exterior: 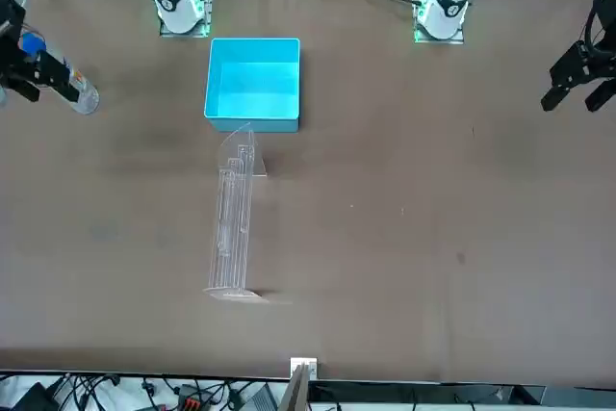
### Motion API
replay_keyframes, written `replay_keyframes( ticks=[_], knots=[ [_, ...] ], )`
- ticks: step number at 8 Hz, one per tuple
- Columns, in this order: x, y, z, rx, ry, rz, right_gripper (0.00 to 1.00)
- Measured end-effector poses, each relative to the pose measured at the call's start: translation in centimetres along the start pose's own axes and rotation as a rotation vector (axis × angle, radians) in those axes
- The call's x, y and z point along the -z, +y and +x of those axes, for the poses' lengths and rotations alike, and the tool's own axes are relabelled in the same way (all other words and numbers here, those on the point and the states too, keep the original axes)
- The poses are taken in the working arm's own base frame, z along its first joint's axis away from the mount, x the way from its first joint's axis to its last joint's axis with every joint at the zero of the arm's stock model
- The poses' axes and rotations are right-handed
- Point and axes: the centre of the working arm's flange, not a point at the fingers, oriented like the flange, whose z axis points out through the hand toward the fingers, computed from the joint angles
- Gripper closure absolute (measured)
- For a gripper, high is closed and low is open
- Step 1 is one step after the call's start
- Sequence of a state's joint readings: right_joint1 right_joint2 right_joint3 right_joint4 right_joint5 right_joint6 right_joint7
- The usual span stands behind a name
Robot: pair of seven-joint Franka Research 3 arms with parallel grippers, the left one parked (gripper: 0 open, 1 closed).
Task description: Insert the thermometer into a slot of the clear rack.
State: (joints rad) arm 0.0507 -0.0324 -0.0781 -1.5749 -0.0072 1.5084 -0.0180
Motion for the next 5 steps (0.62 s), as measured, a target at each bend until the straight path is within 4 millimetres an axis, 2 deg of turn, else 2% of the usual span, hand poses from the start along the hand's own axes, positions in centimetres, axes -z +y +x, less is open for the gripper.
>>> replay_keyframes(
  ticks=[2,5],
  knots=[
    [0.7,1.2,-1.2,-0.022,0.005,0.003,0.0],
    [-0.2,1.8,-1.5,-0.034,-0.014,0.014,0.0]
  ],
)
